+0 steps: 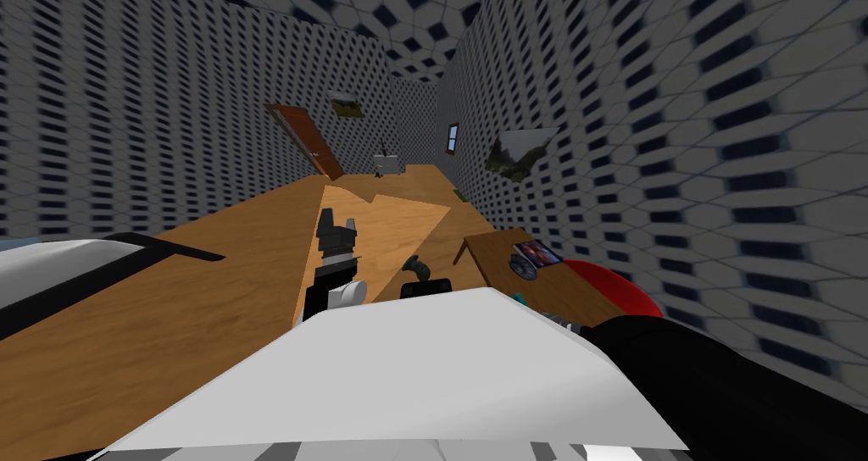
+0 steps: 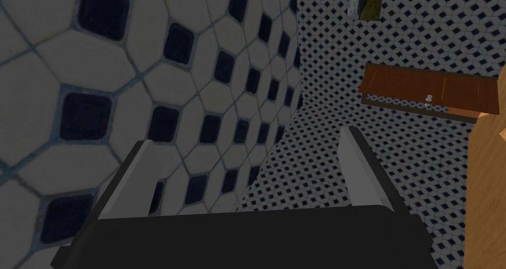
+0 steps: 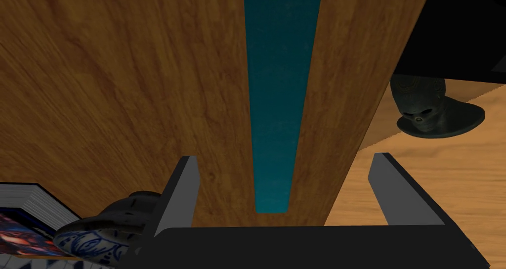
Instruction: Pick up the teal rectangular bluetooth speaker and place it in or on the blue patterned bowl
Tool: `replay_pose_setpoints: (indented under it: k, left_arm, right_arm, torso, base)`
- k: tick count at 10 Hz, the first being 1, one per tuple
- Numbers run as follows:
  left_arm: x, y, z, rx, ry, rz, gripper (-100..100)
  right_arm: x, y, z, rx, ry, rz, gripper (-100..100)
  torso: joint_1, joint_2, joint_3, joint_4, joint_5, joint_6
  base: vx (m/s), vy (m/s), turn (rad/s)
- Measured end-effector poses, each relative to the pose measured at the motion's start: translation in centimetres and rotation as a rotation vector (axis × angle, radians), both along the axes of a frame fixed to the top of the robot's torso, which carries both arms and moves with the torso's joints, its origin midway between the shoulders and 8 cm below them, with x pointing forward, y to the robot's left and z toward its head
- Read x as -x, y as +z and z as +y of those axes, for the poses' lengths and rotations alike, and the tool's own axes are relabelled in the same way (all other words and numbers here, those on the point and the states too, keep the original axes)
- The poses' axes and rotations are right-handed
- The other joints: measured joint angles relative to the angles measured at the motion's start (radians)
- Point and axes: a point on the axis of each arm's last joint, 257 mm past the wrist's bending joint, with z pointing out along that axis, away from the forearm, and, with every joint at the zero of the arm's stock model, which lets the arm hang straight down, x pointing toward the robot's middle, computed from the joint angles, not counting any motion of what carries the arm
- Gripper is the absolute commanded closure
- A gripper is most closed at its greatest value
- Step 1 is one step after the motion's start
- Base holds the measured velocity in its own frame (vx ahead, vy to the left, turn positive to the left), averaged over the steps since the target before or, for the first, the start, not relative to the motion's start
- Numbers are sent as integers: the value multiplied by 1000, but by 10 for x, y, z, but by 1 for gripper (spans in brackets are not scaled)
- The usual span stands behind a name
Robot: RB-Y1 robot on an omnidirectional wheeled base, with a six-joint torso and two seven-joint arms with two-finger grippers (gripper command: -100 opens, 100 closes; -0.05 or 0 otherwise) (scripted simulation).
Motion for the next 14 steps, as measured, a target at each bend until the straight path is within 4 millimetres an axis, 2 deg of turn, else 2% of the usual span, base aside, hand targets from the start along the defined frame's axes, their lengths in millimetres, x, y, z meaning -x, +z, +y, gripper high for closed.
replay_pose_setpoints:
  k: [1,4,9,14]
  left_arm:
    - [0,0,0,0,0,0,0]
    - [0,0,0,0,0,0,0]
    - [0,0,0,0,0,0,0]
    - [0,0,0,0,0,0,0]
  right_arm:
    - [0,0,0,0,0,0,-100]
    - [1,-5,16,-3,12,-23,-100]
    - [-1,-6,29,-2,4,-59,-100]
    - [6,-11,48,-2,-9,-71,-100]
  torso:
    - [2,1,1,0,1,0]
    - [0,1,1,0,0,0]
    - [2,2,1,0,1,0]
    - [1,2,1,0,0,0]
  base:
    - [2,-34,82]
    - [8,-51,48]
    - [2,-30,33]
    - [1,-30,34]
